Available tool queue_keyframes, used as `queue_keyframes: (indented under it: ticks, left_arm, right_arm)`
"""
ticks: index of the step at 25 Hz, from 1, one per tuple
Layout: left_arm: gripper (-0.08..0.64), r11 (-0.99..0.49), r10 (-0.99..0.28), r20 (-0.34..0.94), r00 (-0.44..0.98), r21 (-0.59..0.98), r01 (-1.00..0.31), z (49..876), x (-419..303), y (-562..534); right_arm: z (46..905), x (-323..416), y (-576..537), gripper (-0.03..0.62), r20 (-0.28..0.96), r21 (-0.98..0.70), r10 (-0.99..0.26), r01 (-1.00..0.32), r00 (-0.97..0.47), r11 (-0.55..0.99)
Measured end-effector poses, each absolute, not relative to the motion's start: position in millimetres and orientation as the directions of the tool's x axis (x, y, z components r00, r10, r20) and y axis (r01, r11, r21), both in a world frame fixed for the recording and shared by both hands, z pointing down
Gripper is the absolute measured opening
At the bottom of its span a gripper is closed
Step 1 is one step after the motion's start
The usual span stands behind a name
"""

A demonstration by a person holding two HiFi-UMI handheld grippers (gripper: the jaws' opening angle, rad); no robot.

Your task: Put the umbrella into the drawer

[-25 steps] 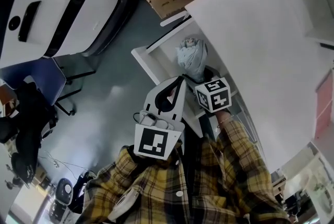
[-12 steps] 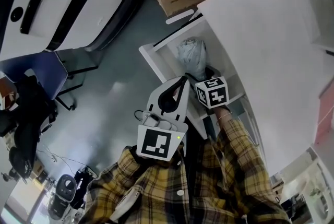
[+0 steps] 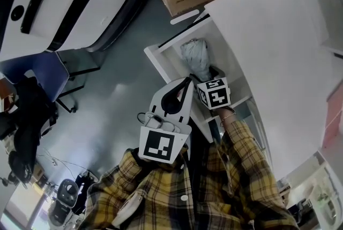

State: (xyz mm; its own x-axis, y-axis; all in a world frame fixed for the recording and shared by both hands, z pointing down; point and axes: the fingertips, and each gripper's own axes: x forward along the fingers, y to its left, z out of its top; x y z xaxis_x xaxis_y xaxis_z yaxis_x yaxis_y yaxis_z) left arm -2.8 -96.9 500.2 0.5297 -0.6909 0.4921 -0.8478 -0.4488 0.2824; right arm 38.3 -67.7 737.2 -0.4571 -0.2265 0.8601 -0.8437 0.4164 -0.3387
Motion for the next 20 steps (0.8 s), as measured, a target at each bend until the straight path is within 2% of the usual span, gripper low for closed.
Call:
queue_keyframes:
  ticks: [6,20]
  left_arm:
    - [0.023,-0.456,-0.688,0.488,0.538,0.286,-0.843,498.1,-2.9,-96.8]
    - [0.023,-0.501,-0.706,0.424,0.567,0.266,-0.823,463.8,2.9,-110.4]
  right_arm:
    - [734.6,40.8,-68.6,0.318,0.869,-0.343,-0.205,-0.847,-0.45,0.406]
    - [677.1,39.7,-83.1,0.316,0.841,-0.283,-0.307,-0.845,-0.446,0.453]
